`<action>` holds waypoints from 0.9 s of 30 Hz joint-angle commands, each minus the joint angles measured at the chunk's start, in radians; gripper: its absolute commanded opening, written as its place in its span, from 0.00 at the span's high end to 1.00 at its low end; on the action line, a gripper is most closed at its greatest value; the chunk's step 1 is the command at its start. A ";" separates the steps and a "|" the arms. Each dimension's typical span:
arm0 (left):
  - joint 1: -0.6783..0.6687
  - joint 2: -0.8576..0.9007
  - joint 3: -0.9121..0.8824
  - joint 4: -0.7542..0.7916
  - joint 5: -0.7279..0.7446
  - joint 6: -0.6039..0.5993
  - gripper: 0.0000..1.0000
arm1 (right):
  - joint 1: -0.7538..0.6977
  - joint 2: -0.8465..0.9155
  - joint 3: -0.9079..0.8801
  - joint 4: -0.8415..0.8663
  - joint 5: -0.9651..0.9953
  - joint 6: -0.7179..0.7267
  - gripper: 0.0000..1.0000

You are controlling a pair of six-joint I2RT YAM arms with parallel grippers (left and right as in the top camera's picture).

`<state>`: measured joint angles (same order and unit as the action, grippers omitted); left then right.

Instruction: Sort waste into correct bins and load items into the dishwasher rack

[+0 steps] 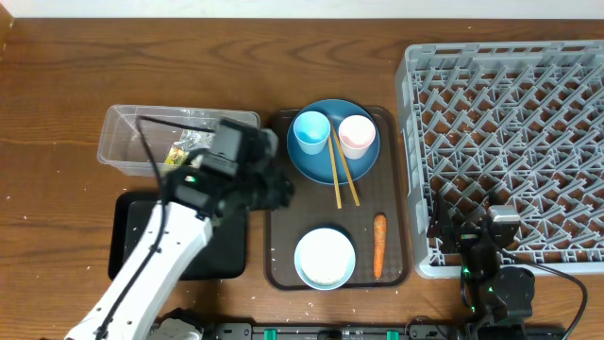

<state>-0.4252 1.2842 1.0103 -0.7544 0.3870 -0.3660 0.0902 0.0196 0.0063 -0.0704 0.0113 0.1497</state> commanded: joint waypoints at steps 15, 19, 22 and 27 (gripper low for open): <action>-0.319 0.195 -0.015 -0.018 -0.171 0.006 0.55 | 0.008 0.001 -0.001 -0.004 0.000 0.010 0.01; -0.320 0.266 -0.029 -0.024 -0.171 0.006 0.54 | 0.008 0.001 -0.001 -0.004 0.000 0.011 0.01; -0.320 0.307 -0.032 -0.023 -0.172 0.006 0.54 | 0.008 0.001 -0.001 -0.004 0.000 0.010 0.01; -0.320 0.354 -0.036 -0.023 -0.173 0.007 0.54 | 0.008 0.001 -0.001 -0.004 0.000 0.010 0.01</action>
<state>-0.7433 1.6176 0.9878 -0.7742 0.2287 -0.3653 0.0902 0.0196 0.0063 -0.0704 0.0116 0.1497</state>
